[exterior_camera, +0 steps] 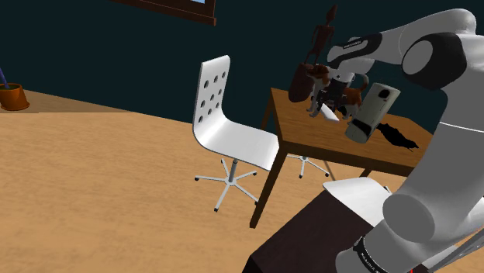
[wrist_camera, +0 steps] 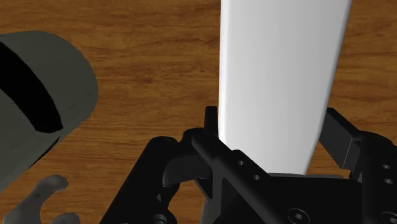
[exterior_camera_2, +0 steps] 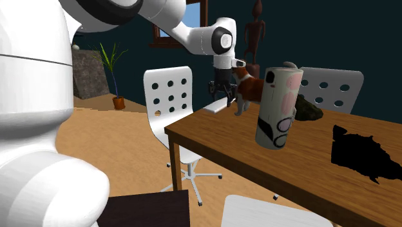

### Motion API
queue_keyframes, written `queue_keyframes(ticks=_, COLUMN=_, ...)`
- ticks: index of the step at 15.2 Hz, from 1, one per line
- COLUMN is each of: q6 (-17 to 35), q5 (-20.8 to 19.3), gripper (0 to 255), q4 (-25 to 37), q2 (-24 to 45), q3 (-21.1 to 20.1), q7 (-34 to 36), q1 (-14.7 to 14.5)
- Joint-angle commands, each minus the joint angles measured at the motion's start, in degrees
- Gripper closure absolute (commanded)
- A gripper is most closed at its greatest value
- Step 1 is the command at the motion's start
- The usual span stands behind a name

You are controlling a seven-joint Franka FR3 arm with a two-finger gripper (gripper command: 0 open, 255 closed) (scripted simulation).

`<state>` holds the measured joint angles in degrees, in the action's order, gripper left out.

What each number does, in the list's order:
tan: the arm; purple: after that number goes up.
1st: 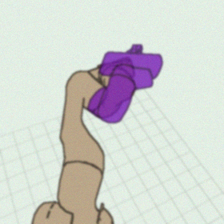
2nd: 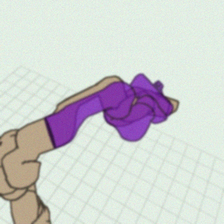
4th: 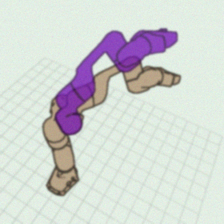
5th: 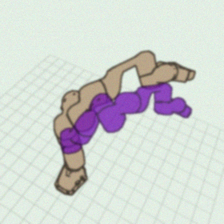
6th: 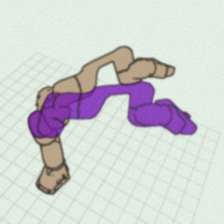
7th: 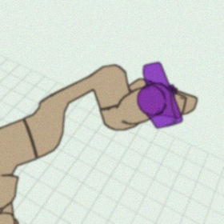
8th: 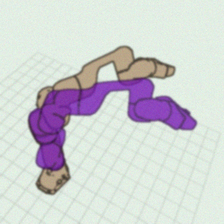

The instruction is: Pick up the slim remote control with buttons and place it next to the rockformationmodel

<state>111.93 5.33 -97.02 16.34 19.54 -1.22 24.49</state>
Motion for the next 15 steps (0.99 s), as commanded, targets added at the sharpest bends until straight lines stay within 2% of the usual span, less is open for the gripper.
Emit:
queue_keyframes(ticks=1, q6=0.2, q5=0.0, gripper=255, q4=-1.0, q2=-0.8, q3=0.9, q7=-2.4, q1=1.5)
queue_keyframes(ticks=8, q6=1.0, q5=0.1, gripper=255, q4=-3.6, q2=-2.4, q3=4.0, q7=-11.0, q1=6.7)
queue_keyframes(ticks=15, q6=0.7, q5=1.2, gripper=255, q4=-2.7, q2=-1.5, q3=7.1, q7=-20.2, q1=12.5)
